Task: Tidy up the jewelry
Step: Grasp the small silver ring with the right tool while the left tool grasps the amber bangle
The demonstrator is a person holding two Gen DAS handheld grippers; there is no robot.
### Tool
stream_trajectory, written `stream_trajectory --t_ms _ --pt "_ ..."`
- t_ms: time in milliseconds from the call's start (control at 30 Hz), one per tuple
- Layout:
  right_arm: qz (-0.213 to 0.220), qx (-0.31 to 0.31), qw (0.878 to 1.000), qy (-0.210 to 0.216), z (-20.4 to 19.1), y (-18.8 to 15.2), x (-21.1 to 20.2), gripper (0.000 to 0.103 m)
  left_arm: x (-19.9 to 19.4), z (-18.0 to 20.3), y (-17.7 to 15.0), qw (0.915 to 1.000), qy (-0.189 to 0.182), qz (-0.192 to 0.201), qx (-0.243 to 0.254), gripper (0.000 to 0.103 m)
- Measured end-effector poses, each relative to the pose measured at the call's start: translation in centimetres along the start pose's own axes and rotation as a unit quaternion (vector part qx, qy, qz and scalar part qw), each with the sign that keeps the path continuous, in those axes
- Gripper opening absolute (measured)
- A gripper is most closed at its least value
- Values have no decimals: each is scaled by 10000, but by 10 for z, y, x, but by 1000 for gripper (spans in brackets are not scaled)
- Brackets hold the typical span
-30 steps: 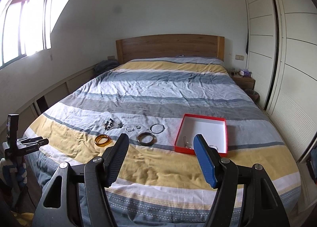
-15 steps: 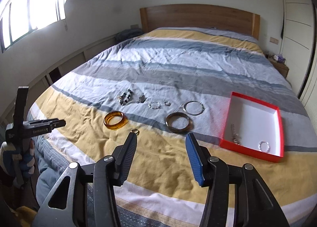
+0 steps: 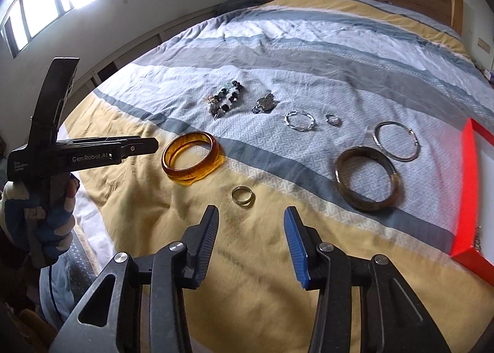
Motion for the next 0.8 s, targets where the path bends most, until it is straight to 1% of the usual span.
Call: stream_trajectory --t_ms 200,267,400,533,700,800 --pt "-177 -80 9995 229 -4 1 37 42 32 -4 0 9998 -14 -177 -91 39" --pt "-210 -98 9994 261 -3 0 46 41 41 -3 -4 9997 64 -213 -35 39" --pt "-160 -181 9992 314 -4 1 55 37 50 0 -8 9996 225 -145 37 39" --pt "-119 -300 9989 354 -6 1 60 34 54 5 -11 9990 395 7 191 38" --pt "-78 -470 9982 354 -12 1 68 29 57 6 -12 9986 435 114 262 37" --pt "-78 -470 9982 374 -12 1 73 28 60 9 -11 9977 542 182 362 37"
Point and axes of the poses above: each gripper's, at about its wrist camera, not at the fingertips, and x roughly the way its jaws point, z to its right, y to its top, the point moved 4 cm from there along x, roughly the way its jaws point, and after that the axes turned 4 degrees about -y, right-handed, at the moved point
